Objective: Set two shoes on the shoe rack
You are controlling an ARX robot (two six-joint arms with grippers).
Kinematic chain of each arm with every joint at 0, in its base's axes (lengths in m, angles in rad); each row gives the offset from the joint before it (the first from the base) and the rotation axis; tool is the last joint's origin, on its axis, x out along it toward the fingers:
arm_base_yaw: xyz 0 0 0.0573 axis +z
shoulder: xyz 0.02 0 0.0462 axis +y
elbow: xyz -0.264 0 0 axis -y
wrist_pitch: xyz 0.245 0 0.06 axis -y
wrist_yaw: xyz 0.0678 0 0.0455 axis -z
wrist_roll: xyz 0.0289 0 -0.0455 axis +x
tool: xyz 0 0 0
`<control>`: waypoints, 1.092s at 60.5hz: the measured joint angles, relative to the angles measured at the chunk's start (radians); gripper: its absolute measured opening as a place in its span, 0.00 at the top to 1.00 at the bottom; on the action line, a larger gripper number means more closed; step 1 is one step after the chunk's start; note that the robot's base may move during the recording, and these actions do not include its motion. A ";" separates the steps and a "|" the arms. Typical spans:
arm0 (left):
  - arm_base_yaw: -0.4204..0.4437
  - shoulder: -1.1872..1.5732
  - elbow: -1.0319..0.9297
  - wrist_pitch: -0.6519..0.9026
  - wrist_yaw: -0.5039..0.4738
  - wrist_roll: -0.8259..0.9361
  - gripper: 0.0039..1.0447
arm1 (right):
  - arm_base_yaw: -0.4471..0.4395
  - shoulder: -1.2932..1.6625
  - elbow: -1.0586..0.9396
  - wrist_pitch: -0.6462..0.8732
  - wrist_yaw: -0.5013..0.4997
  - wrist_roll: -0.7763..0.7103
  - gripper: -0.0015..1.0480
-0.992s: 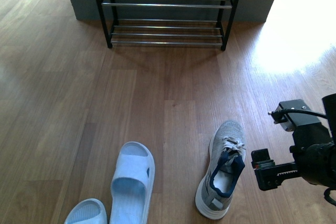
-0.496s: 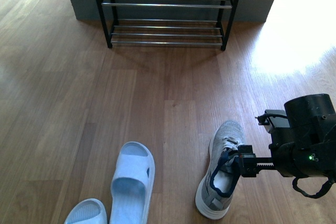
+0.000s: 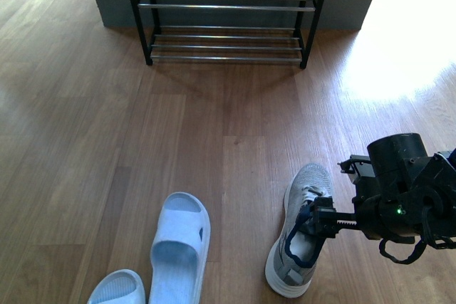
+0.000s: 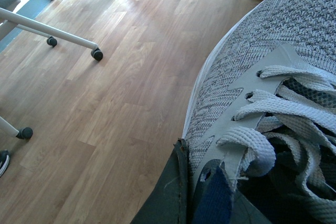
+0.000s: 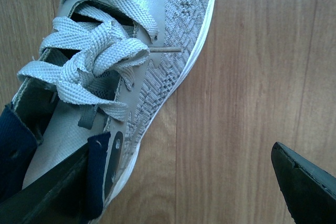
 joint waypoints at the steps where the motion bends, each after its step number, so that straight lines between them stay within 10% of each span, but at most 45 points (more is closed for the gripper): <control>1: 0.000 0.000 0.000 0.000 0.000 0.000 0.99 | 0.000 0.000 0.001 -0.001 -0.002 0.005 0.21; 33: 0.000 0.000 0.000 0.000 0.000 0.000 0.99 | 0.023 0.019 0.072 -0.065 -0.043 0.129 0.99; 66: 0.000 0.000 0.000 0.000 0.000 0.000 0.99 | 0.035 0.018 0.066 -0.079 -0.069 0.188 0.99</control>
